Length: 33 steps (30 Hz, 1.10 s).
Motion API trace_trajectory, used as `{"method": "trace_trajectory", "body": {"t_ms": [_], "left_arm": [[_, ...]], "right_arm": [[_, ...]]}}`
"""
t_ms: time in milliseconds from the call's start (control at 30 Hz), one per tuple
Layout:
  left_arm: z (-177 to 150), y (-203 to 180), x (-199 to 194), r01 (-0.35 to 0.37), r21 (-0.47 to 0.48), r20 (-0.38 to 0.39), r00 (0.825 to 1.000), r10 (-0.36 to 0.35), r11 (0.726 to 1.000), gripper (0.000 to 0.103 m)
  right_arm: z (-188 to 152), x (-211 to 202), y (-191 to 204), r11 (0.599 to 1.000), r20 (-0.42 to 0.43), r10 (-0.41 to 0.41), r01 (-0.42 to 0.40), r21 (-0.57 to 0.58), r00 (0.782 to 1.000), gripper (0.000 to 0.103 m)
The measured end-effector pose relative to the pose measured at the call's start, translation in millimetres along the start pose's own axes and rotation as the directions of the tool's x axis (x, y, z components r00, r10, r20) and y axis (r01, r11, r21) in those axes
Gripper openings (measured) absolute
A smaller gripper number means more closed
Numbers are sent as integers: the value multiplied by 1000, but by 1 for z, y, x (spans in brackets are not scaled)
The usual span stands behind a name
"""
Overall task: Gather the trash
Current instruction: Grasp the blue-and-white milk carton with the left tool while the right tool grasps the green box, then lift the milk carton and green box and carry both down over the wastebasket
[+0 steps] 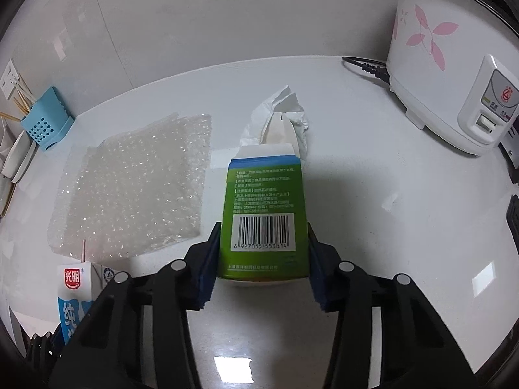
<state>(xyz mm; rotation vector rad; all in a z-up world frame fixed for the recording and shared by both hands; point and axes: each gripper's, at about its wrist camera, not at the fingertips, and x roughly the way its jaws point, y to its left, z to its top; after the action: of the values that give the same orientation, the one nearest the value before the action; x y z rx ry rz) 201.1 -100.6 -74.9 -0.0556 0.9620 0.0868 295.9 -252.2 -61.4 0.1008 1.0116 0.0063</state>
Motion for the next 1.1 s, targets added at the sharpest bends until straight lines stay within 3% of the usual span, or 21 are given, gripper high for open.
{"method": "trace_trajectory", "body": {"t_ms": [667, 1100], "left_arm": [[-19, 11, -61, 5, 19, 116, 993, -7, 1000, 63], [-59, 36, -108, 59, 0, 169, 984, -58, 998, 63]], "right_arm": [[-43, -75, -14, 1000, 124, 21, -21, -1, 992, 44], [-110, -149, -14, 998, 249, 57, -45, -53, 967, 44]]}}
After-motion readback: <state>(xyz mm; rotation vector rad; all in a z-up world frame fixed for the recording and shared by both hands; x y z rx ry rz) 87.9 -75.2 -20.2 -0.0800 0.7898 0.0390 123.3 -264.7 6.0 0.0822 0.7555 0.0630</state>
